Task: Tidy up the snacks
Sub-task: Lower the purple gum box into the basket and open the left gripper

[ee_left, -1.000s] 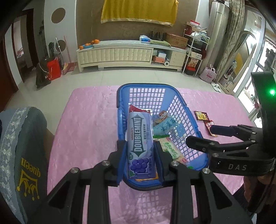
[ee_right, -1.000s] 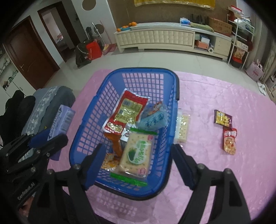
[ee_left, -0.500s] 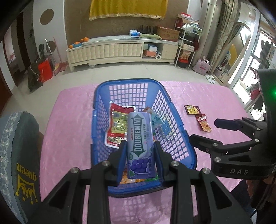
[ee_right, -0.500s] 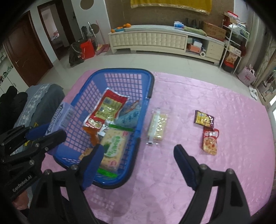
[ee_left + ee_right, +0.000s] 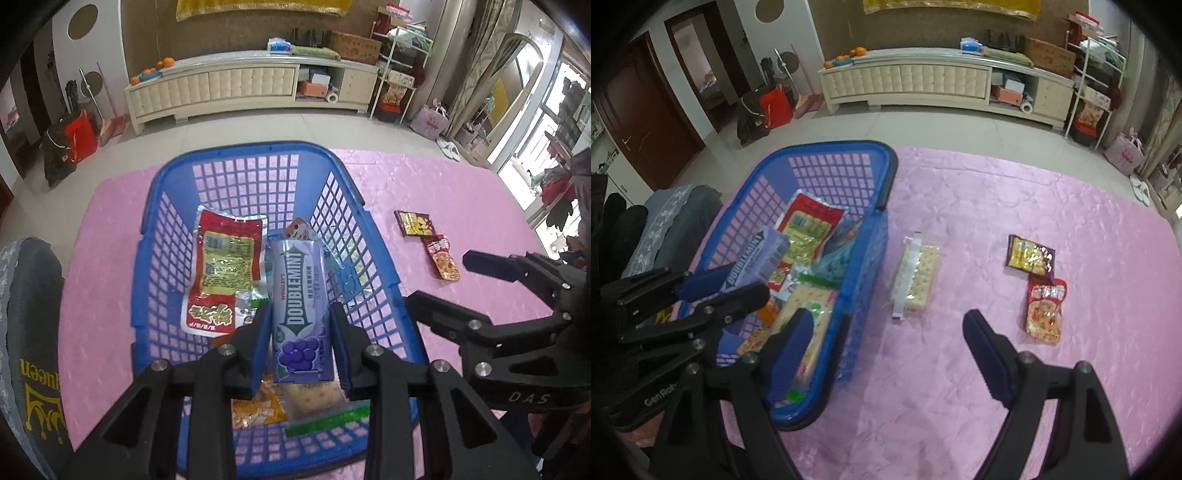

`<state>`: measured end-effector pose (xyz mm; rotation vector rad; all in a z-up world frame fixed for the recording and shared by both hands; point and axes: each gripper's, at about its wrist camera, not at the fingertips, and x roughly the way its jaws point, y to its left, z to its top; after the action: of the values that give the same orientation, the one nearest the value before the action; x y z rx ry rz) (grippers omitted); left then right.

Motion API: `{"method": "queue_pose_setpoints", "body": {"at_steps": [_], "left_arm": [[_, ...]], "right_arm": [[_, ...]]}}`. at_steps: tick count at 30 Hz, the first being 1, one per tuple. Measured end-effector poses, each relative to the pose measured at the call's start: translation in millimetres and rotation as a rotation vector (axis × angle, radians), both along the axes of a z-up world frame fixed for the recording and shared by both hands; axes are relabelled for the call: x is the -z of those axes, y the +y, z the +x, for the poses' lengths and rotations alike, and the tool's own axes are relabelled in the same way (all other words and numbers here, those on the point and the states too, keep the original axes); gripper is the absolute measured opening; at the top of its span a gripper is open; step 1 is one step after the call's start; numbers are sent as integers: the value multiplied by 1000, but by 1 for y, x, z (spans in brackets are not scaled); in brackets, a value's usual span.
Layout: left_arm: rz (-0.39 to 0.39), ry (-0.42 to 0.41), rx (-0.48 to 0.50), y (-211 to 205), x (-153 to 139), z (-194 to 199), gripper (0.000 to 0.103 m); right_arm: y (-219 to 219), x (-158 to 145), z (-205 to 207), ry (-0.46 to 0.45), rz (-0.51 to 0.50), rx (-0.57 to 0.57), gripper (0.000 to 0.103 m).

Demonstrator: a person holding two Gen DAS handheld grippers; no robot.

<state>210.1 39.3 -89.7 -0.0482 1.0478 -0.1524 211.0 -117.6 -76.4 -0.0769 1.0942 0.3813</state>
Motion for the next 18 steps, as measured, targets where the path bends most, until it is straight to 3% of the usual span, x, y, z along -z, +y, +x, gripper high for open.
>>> {"method": "queue_pose_setpoints", "body": {"at_steps": [4, 9, 18], "left_arm": [[12, 23, 3, -2, 8, 9, 30], [2, 32, -11, 0, 5, 7, 63], [17, -34, -2, -9, -26, -22, 74]], "right_arm": [[-4, 5, 8, 14, 4, -1, 86], [-14, 8, 7, 41, 50, 27, 86], [-28, -14, -14, 14, 55, 37, 86]]}}
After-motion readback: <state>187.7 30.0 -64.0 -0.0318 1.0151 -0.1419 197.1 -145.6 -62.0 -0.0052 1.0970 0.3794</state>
